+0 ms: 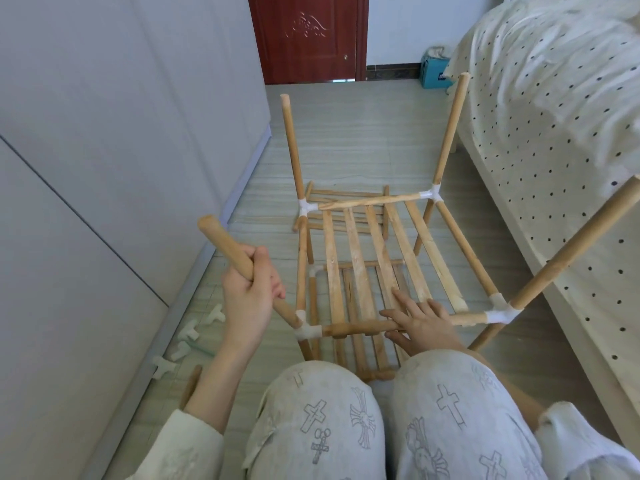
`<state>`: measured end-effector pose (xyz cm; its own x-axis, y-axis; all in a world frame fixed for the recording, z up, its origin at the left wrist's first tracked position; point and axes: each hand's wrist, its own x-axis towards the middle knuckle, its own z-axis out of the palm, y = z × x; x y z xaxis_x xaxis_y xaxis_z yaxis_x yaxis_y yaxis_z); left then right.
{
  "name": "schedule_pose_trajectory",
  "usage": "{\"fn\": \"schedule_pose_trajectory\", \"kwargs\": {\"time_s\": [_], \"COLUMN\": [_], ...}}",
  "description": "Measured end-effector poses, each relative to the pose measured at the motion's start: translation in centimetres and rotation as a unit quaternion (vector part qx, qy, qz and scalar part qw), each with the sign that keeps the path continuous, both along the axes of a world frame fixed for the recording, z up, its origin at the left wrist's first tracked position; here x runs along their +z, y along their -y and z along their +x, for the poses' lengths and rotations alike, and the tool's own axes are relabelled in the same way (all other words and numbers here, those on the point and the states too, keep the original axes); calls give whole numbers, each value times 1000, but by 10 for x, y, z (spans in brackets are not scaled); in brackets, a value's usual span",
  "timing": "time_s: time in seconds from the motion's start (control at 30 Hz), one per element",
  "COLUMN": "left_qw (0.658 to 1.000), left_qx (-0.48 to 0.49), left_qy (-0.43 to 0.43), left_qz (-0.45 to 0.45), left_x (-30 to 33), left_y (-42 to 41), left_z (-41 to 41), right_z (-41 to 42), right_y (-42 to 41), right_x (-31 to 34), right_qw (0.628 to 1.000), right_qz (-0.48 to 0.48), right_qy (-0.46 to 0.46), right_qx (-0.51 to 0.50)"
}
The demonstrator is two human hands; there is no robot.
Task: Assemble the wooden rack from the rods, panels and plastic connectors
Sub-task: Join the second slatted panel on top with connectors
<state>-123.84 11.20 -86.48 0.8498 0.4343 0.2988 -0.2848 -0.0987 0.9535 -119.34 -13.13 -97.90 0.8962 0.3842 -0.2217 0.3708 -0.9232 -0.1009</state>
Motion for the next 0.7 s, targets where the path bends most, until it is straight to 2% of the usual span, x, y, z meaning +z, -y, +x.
{"fn": "schedule_pose_trajectory", "kwargs": {"time_s": [0.13,0.33,0.4,0.53,0.63,0.7], "left_qw": [999,976,971,985,996,996], "left_qx": [-40,-203,-222,-116,-3,39], "left_qy": [-20,-79,-91,-114,-70,-37], "left_qz": [11,1,-2,64,58,69], "left_x": [-2,3,6,-6,-2,17], "left_y": [13,8,0,15,27,31], "left_z": [6,26,29,6,-7,-3], "right_z": [-2,-5,-5,-7,-7,-8], "right_y": [-1,-2,-2,0,1,0], "right_x": [1,3,4,3,2,3], "right_qw": [1000,1000,1000,1000,1000,1000], "right_qz": [2,-4,-2,-15,-2,17], "right_qy": [3,0,-8,-13,6,6], "right_qx": [-5,-4,1,8,4,3]}}
